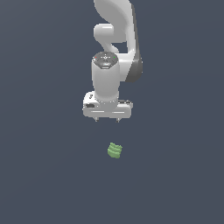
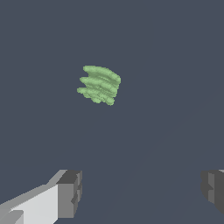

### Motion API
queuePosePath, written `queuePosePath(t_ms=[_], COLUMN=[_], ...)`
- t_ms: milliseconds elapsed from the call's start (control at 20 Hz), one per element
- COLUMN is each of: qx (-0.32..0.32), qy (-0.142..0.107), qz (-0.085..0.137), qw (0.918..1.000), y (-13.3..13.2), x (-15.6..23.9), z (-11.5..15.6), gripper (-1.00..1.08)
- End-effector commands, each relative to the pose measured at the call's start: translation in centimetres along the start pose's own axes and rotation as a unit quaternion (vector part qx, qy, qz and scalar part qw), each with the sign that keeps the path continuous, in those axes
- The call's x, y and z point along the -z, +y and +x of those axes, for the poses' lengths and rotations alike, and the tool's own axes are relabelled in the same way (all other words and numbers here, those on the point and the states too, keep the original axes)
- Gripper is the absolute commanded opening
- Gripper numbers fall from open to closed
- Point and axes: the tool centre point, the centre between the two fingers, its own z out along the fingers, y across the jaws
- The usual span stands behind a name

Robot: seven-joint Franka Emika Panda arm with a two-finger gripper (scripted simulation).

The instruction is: Pick up the object and move it to a goal position.

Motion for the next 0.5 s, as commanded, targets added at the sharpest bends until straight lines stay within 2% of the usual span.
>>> queuePosePath(t_ms=[0, 450], qx=[0.000, 0.013], qy=[0.000, -0.012], qz=[0.000, -0.009], qw=[1.0000, 0.9998], y=[0.00, -0.39], x=[0.00, 0.03], z=[0.00, -0.54], gripper=[1.00, 1.00])
